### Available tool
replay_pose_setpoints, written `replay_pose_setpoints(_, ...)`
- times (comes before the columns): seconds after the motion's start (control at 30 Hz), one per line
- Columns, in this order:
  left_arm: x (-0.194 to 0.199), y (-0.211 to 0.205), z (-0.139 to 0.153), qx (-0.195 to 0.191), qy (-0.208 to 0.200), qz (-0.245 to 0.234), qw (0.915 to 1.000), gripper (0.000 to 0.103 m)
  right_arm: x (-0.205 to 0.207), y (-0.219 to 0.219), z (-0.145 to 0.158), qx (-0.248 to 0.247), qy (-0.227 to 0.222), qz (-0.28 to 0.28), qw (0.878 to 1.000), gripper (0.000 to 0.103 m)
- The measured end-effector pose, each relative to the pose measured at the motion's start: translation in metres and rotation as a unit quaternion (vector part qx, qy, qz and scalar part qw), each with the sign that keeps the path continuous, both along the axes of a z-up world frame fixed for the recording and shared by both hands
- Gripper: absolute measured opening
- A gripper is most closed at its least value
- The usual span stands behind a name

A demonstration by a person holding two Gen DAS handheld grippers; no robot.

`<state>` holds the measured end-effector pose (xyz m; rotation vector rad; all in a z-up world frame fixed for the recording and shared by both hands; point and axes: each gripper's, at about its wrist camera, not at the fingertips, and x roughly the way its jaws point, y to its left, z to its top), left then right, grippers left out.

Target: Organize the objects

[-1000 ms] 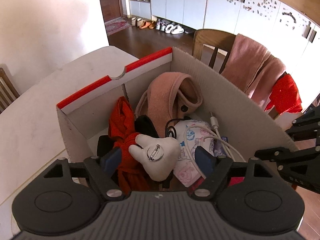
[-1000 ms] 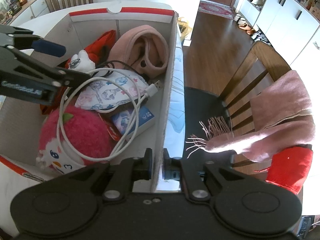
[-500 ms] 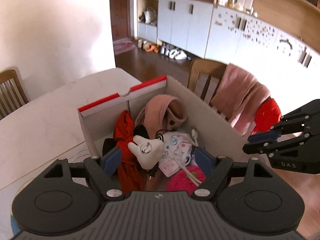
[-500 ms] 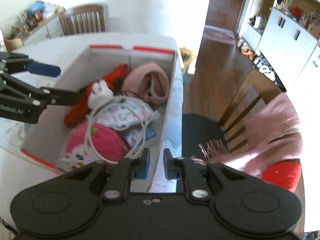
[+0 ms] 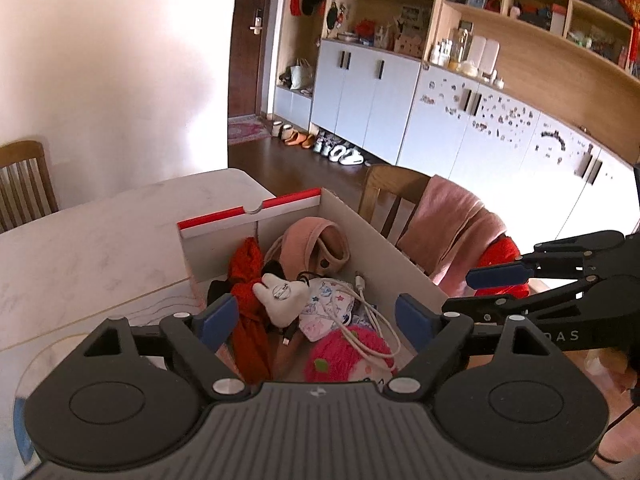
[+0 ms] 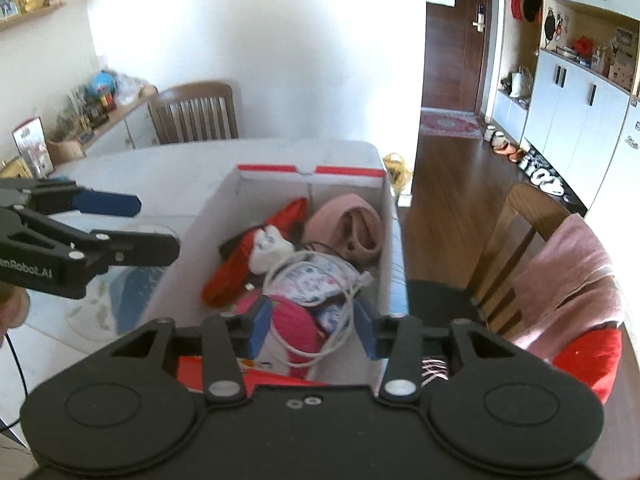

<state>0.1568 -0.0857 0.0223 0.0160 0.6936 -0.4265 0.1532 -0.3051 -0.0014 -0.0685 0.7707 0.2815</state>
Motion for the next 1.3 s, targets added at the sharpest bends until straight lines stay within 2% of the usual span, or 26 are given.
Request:
replay_pose_setpoints(0.13, -0.009, 0.013, 0.0, -0.013, 0.0, 0.003, 0.9999, 0.09, -0.014, 0.008, 0.006, 0.014, -0.022, -0.008, 1.0, 0.06)
replay_pose_setpoints(0.2, -0.014, 0.018, 0.0, -0.023, -0.001, 0.0, 0.9997, 0.1, -0.018, 0.009, 0.007, 0.024, -0.029, -0.017, 0.999, 0.065)
replay_pose_setpoints(0.23, -0.016, 0.021, 0.0, -0.026, -0.001, 0.0, 0.9996, 0.102, -0.021, 0.009, 0.008, 0.028, -0.032, -0.02, 0.999, 0.066)
replay_pose_setpoints(0.33, -0.02, 0.026, -0.001, -0.033, -0.003, -0.002, 0.9995, 0.102, -0.028, 0.012, 0.011, 0.031, -0.043, -0.025, 0.998, 0.074)
replay_pose_setpoints(0.47, -0.024, 0.03, -0.001, -0.038, -0.007, -0.013, 0.9992, 0.102, -0.039, 0.019, 0.013, 0.033, -0.063, -0.024, 0.997, 0.096)
replay_pose_setpoints(0.57, -0.029, 0.033, -0.002, -0.042, -0.009, -0.022, 0.9988, 0.103, -0.045, 0.024, 0.014, 0.039, -0.072, -0.027, 0.996, 0.102)
replay_pose_setpoints(1.0, -0.044, 0.047, -0.007, -0.055, -0.01, -0.025, 0.9981, 0.103, -0.067, 0.038, 0.009, 0.047, -0.08, -0.039, 0.995, 0.102)
replay_pose_setpoints(1.3, -0.057, 0.049, -0.006, -0.035, -0.027, -0.027, 0.9987, 0.103, -0.076, 0.046, 0.003, 0.045, -0.078, -0.046, 0.995, 0.102)
